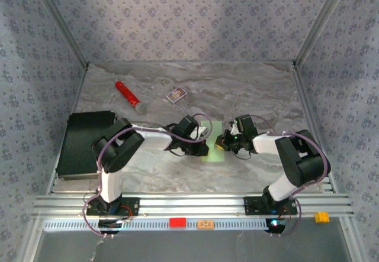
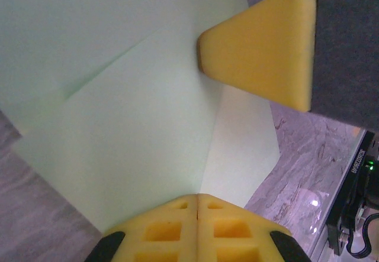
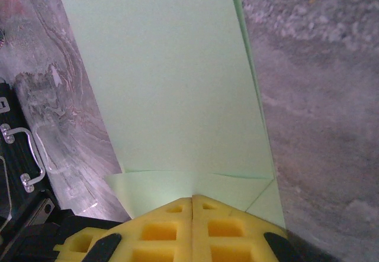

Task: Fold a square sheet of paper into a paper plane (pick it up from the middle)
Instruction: Fold the triangle a second time at the center of the table.

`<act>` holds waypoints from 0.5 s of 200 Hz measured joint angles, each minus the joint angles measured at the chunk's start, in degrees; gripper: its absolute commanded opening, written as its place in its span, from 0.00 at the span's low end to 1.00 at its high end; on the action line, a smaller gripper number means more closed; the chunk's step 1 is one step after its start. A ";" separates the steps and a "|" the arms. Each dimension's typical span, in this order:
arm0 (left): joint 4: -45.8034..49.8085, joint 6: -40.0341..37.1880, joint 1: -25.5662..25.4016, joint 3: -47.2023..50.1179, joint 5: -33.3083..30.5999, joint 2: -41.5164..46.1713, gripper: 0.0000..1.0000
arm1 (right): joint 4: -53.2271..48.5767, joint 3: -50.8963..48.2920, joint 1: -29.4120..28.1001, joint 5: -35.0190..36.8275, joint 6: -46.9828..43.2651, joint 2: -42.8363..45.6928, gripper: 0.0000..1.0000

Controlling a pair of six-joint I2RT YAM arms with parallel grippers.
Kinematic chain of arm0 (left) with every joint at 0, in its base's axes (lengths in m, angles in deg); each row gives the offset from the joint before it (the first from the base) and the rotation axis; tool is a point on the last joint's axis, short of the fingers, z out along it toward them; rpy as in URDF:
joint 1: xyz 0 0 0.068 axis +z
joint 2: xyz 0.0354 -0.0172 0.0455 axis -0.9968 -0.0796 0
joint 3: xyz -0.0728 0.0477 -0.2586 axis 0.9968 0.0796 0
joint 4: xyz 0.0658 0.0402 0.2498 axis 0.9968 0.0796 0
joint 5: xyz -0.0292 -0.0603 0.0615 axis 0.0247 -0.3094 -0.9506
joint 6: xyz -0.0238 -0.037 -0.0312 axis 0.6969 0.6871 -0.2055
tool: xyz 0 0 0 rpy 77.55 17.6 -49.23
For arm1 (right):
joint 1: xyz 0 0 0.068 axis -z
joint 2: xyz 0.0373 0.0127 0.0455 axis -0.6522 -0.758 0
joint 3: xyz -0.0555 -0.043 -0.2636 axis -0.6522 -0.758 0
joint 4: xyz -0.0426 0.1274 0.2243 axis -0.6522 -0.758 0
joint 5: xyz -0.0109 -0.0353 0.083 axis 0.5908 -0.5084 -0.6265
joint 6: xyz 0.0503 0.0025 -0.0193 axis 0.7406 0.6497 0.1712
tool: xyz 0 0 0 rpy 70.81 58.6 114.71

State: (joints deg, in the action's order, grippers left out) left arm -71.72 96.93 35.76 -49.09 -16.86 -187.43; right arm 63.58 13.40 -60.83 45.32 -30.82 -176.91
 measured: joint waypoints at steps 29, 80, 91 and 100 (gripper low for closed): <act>1.68 0.46 -0.07 -1.33 0.15 0.02 0.06 | 0.04 0.00 0.00 0.00 0.00 0.00 0.05; 1.42 1.14 -0.33 -5.57 1.38 -1.55 0.07 | 0.04 0.00 0.00 0.00 0.00 0.00 0.05; 1.31 1.22 -0.33 -5.77 1.49 -2.47 0.07 | 0.04 0.00 0.00 0.00 0.00 0.00 0.05; 1.49 1.49 -0.33 -5.79 1.33 -3.28 0.07 | 0.04 0.00 0.00 0.00 0.00 0.00 0.05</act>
State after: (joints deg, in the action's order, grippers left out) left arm -70.24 98.41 35.44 -54.88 -15.53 -190.71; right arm 63.62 13.40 -60.83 45.32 -30.82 -176.91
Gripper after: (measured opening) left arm 0.072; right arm 0.066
